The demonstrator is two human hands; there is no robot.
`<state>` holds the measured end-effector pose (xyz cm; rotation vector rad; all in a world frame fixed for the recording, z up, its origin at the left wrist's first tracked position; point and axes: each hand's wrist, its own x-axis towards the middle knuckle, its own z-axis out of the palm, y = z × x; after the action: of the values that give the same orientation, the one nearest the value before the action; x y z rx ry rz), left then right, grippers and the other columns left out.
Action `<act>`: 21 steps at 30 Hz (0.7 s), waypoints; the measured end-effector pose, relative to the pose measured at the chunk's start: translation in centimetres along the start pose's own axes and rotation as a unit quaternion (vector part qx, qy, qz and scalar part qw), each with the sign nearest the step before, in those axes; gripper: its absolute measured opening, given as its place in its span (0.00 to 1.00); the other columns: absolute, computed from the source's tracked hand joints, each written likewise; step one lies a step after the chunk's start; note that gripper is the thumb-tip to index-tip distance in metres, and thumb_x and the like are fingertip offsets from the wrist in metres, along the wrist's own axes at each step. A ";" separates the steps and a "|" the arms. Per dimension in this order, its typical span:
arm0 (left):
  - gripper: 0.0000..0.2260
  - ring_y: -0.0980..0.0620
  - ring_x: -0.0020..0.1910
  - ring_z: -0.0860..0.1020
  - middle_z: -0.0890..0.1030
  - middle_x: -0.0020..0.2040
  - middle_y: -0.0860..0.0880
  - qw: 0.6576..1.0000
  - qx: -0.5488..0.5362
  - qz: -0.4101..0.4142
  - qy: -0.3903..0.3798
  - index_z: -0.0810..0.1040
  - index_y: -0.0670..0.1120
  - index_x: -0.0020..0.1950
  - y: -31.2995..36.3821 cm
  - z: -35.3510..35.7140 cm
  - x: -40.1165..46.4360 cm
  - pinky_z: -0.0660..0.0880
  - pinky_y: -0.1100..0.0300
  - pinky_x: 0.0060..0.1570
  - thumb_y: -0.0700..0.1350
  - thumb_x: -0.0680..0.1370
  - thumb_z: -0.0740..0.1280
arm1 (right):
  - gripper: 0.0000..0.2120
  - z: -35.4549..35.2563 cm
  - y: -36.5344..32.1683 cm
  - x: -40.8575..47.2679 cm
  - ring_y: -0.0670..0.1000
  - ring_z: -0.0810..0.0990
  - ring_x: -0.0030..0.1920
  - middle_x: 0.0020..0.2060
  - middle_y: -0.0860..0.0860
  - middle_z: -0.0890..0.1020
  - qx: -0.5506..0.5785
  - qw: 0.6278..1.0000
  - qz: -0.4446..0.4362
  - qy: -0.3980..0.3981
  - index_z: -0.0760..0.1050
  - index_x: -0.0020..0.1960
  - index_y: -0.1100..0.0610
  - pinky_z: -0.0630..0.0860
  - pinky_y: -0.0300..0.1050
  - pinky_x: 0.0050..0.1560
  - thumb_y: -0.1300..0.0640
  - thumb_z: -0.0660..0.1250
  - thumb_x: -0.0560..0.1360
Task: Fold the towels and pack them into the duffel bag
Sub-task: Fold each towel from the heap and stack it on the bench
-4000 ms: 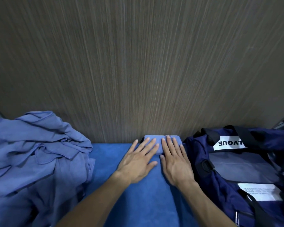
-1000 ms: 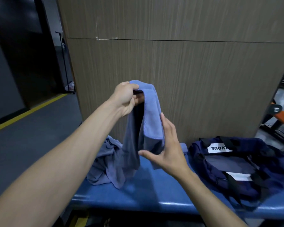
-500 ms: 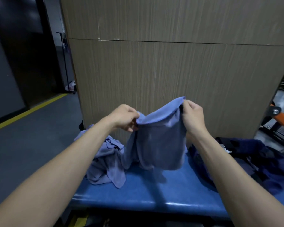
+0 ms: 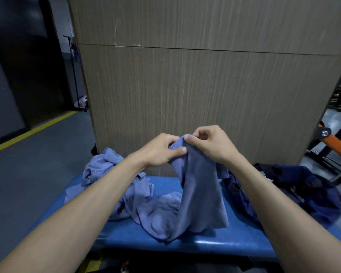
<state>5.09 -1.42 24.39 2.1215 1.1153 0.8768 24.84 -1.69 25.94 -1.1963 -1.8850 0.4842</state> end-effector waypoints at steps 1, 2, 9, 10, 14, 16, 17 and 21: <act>0.08 0.58 0.34 0.73 0.78 0.34 0.55 1.000 0.011 -0.008 0.024 0.80 0.47 0.42 -0.7 -0.4 0.0 0.71 0.57 0.39 0.46 0.80 0.69 | 0.16 -0.3 0.5 -0.2 0.43 0.78 0.34 0.34 0.53 0.84 0.017 1.000 0.001 -0.020 0.79 0.36 0.57 0.75 0.44 0.38 0.46 0.73 0.75; 0.07 0.58 0.35 0.74 0.80 0.35 0.55 0.998 -0.001 -0.013 0.054 0.82 0.47 0.42 -1.1 -0.7 -0.1 0.71 0.57 0.41 0.45 0.80 0.69 | 0.15 -0.7 1.1 -0.5 0.44 0.78 0.35 0.35 0.54 0.85 0.030 0.998 0.004 -0.046 0.80 0.37 0.56 0.75 0.44 0.38 0.45 0.74 0.75; 0.03 0.56 0.41 0.79 0.85 0.42 0.49 0.961 -0.156 0.004 0.227 0.85 0.45 0.47 -0.3 -3.8 -0.3 0.76 0.60 0.45 0.42 0.79 0.72 | 0.11 -2.4 6.5 -2.7 0.47 0.70 0.29 0.27 0.50 0.75 -0.158 0.982 0.061 -0.086 0.70 0.34 0.59 0.68 0.46 0.33 0.59 0.66 0.73; 0.03 0.56 0.41 0.79 0.84 0.42 0.49 0.961 -0.153 0.003 0.229 0.85 0.44 0.46 0.0 -4.1 -0.4 0.76 0.61 0.44 0.42 0.78 0.73 | 0.11 -2.7 6.9 -2.8 0.48 0.69 0.29 0.26 0.51 0.74 -0.170 0.979 0.087 -0.068 0.69 0.34 0.59 0.66 0.45 0.31 0.60 0.65 0.73; 0.08 0.53 0.41 0.79 0.84 0.43 0.46 0.958 -0.171 -0.017 0.231 0.85 0.39 0.49 0.3 -4.2 -0.7 0.76 0.59 0.44 0.45 0.78 0.74 | 0.08 -3.4 7.6 -3.0 0.53 0.70 0.31 0.28 0.53 0.74 -0.222 0.965 0.139 0.025 0.69 0.35 0.59 0.66 0.47 0.32 0.60 0.63 0.72; 0.10 0.53 0.42 0.80 0.85 0.44 0.45 0.955 -0.190 -0.021 0.229 0.85 0.39 0.49 0.4 -4.0 -0.8 0.77 0.58 0.45 0.46 0.78 0.73 | 0.08 -2.9 7.0 -3.1 0.49 0.73 0.32 0.30 0.51 0.78 -0.109 0.983 0.144 0.024 0.75 0.36 0.57 0.70 0.44 0.32 0.62 0.63 0.74; 0.10 0.53 0.42 0.81 0.85 0.44 0.45 0.953 -0.195 -0.023 0.230 0.85 0.39 0.49 0.5 -4.0 -0.8 0.77 0.58 0.44 0.47 0.78 0.73 | 0.09 -2.5 6.7 -3.3 0.47 0.74 0.32 0.29 0.49 0.79 -0.004 0.986 0.163 0.023 0.77 0.38 0.58 0.71 0.40 0.32 0.63 0.63 0.75; 0.09 0.57 0.38 0.81 0.86 0.41 0.48 0.945 -0.184 -0.036 0.268 0.86 0.43 0.46 0.9 -4.8 -0.7 0.77 0.63 0.40 0.49 0.78 0.74 | 0.12 -1.6 5.4 -3.5 0.46 0.73 0.28 0.28 0.48 0.77 0.311 0.921 0.235 0.010 0.79 0.41 0.58 0.70 0.37 0.28 0.65 0.61 0.79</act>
<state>1.51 -1.52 27.80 1.5640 1.1577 1.5511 29.81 -2.37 21.64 -1.1826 -1.2483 1.2221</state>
